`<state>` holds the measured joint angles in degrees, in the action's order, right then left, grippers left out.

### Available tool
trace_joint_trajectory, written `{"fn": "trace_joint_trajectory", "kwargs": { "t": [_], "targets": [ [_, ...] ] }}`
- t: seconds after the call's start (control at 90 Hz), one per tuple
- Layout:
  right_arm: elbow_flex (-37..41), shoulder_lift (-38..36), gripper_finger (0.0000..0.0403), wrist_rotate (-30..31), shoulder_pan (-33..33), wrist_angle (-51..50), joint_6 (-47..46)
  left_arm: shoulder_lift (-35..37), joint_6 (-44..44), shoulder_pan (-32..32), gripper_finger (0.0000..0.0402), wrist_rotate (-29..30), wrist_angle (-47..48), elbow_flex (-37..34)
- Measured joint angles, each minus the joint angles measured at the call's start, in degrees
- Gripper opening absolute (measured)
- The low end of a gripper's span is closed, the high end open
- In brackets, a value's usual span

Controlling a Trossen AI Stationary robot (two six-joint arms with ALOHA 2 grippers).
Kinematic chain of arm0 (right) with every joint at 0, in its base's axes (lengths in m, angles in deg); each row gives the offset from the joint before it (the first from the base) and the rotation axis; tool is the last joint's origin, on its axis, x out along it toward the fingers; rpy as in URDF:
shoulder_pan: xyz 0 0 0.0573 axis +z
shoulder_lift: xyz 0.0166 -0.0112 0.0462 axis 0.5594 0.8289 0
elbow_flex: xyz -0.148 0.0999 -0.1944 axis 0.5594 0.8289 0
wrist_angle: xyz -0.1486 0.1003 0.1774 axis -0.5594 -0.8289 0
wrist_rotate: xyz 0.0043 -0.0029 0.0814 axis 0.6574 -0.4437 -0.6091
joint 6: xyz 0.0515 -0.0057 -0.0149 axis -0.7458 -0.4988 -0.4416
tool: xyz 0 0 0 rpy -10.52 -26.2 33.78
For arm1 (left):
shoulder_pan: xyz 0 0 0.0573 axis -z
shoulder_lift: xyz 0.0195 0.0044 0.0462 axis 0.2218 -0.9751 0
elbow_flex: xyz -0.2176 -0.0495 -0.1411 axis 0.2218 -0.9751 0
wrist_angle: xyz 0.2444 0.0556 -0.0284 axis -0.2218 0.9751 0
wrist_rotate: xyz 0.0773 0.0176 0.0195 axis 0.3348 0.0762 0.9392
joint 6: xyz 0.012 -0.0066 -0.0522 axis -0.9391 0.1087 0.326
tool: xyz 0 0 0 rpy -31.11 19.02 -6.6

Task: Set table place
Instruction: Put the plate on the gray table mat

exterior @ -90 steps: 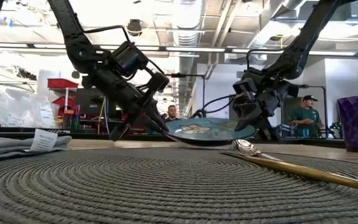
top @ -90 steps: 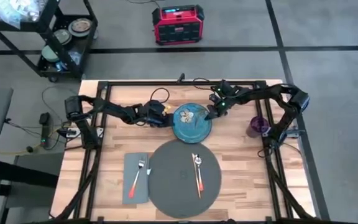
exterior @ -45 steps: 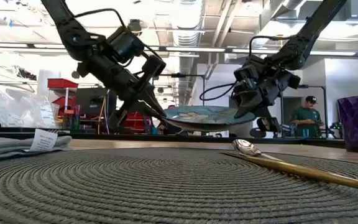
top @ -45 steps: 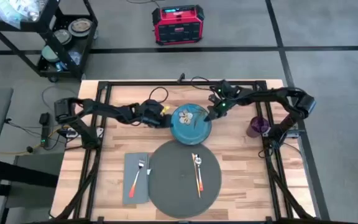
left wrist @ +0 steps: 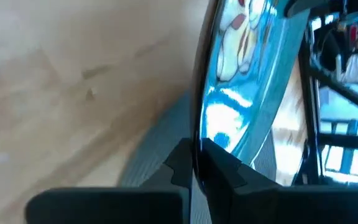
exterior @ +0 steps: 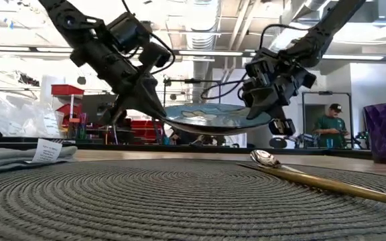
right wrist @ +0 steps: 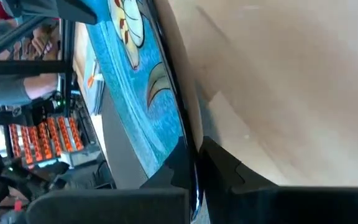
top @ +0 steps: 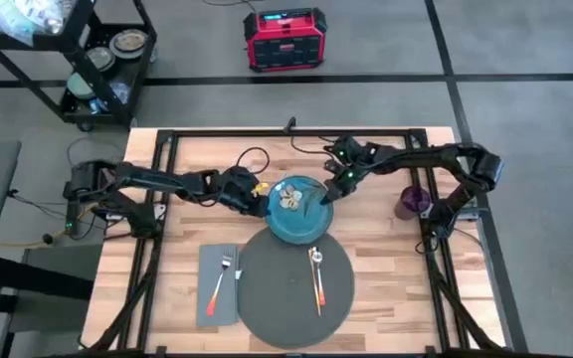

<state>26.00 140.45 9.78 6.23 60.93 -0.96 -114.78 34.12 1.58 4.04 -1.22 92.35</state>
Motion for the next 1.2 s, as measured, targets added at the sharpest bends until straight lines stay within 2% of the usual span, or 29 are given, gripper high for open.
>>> {"fn": "trace_joint_trajectory", "kwargs": {
  "t": [0.233, 0.578, 0.911, 1.2],
  "targets": [
    [-0.15, 0.0, 0.0, 0.72, 4.88, 0.7, -1.86, 4.26, -0.57, 4.02, 0.0, 1.67, 5.86, 0.22],
    [-0.15, 0.0, 0.0, 4.6, 14.85, 3.6, -8.32, 4.75, 1.74, 12.02, 0.0, 1.88, 8.53, 0.3],
    [-0.15, 0.0, 0.0, 7.62, 24.48, 7.04, -13.14, 4.75, 11.25, 22.54, 0.0, 4.45, 6.68, 0.37],
    [-0.37, 0.0, 0.0, 10.16, 30.64, 9.87, -16.22, 4.73, 19.9, 31.68, 0.0, 9.27, 4.81, 0.54]
  ]
}}
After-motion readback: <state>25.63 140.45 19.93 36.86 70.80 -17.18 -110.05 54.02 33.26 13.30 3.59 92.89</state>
